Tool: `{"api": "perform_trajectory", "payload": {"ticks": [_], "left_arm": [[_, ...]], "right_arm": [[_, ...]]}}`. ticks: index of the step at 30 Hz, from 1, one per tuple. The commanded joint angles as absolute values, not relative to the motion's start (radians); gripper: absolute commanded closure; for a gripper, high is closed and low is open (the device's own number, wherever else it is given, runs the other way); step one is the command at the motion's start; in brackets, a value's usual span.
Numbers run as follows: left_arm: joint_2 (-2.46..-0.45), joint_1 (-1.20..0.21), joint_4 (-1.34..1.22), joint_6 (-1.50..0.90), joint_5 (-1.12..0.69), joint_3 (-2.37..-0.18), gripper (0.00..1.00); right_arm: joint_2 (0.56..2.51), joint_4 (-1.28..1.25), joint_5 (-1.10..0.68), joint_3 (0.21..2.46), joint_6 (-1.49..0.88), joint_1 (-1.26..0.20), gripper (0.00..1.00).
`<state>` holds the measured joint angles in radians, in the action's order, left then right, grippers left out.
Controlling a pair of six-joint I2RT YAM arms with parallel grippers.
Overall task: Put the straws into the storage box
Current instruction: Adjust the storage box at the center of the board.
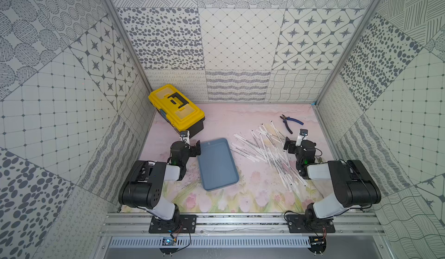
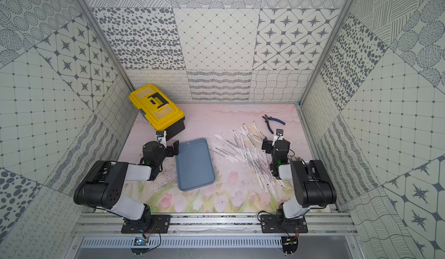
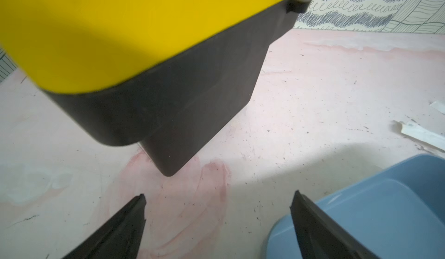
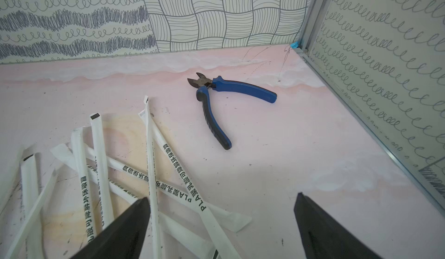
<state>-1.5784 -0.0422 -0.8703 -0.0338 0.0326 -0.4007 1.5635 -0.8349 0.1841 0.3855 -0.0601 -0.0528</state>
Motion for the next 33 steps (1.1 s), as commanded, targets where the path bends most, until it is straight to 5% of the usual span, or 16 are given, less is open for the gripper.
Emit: {"api": "perform_trajectory", "payload": {"ticks": [1,15,21,24,26,27,29,31,33], "left_arm": [[-1.583,-0.037,-0.869,-0.031,0.013,-0.408,0.02],[-1.521,-0.054,-0.820,-0.041,0.093,-0.413,0.01],[-1.148,-0.241,-0.359,-0.139,0.502,-0.475,0.02],[-1.019,-0.253,0.008,-0.352,0.529,-0.587,0.02],[-0.980,-0.251,0.173,-0.479,0.492,-0.639,0.02],[-0.965,-0.249,0.256,-0.557,0.458,-0.667,0.02],[-0.941,-0.240,0.293,-0.606,0.351,-0.685,0.01],[-0.907,-0.198,0.256,-0.567,0.143,-0.680,0.06],[-0.937,-0.159,0.349,-0.598,0.079,-0.726,0.18]], "right_arm": [[1.551,-0.869,0.185,0.391,-0.063,-0.057,0.01],[1.500,-0.863,0.259,0.385,-0.057,-0.082,0.01],[1.148,0.165,0.494,0.712,-0.328,-0.215,0.01],[1.102,0.314,0.204,0.764,-0.481,-0.195,0.01],[1.095,0.172,-0.347,0.717,-0.493,-0.114,0.01],[1.097,0.078,-0.456,0.677,-0.596,-0.107,0.01],[1.139,0.031,-0.519,0.663,-0.740,-0.134,0.23],[1.189,0.210,-0.380,0.760,-0.705,-0.280,0.40],[1.254,0.366,-0.143,0.870,-0.659,-0.460,0.43]]}}
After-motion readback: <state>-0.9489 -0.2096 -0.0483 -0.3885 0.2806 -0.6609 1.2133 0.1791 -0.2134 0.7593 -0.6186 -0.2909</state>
